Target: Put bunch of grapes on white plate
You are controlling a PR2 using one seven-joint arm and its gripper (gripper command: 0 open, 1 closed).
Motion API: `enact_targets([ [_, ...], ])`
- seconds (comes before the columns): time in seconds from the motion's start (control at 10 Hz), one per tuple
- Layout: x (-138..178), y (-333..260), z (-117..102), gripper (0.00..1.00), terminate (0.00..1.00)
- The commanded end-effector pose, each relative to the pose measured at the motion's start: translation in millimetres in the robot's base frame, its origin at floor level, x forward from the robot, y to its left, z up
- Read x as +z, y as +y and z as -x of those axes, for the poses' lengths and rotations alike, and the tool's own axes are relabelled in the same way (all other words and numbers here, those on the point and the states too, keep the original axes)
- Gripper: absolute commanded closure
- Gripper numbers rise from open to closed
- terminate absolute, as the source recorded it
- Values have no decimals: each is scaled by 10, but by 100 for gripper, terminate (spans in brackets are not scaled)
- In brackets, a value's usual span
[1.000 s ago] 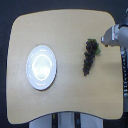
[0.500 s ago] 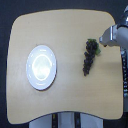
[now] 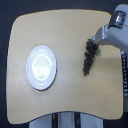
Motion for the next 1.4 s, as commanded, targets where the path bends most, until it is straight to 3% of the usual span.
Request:
enact_targets([
  [0.0, -612, 384, -152, 0, 0],
  [0.6, -1122, 561, -130, 0, 0],
  [1.3, -1492, 544, -95, 0, 0],
])
